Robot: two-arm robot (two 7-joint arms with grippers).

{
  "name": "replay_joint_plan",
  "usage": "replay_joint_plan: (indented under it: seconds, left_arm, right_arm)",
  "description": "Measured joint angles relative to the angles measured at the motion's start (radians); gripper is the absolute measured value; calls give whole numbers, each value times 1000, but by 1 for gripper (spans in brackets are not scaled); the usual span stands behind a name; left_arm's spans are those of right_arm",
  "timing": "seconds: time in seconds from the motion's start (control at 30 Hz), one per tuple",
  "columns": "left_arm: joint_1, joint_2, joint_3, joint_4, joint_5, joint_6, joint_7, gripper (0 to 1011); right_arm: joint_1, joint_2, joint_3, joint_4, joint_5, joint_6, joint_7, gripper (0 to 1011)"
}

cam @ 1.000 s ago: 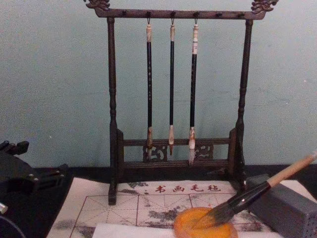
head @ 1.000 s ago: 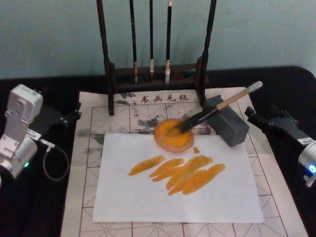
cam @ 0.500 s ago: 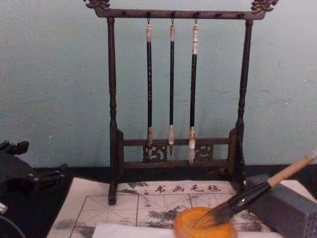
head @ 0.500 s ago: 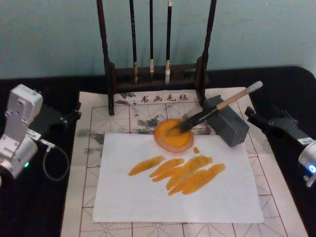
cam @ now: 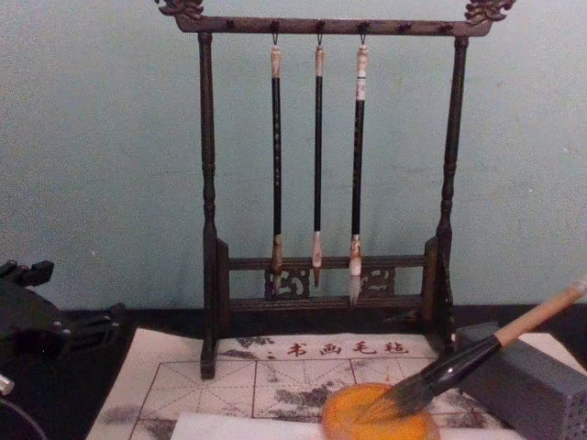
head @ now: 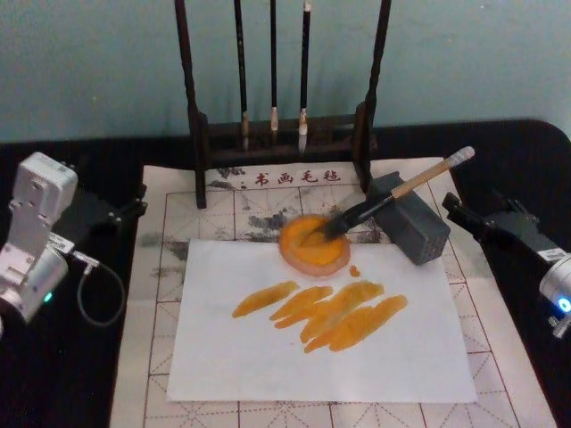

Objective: Pick up the brush from the inkstone, write on the paper, then place the brush back to its original position.

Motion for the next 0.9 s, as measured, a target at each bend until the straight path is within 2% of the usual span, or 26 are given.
replay_joint_plan:
  seconds: [0.9]
  left_arm:
    - [0, 0, 0, 0, 0, 0, 0, 1001]
  right_arm:
    - [0, 0, 0, 0, 0, 0, 0, 1000]
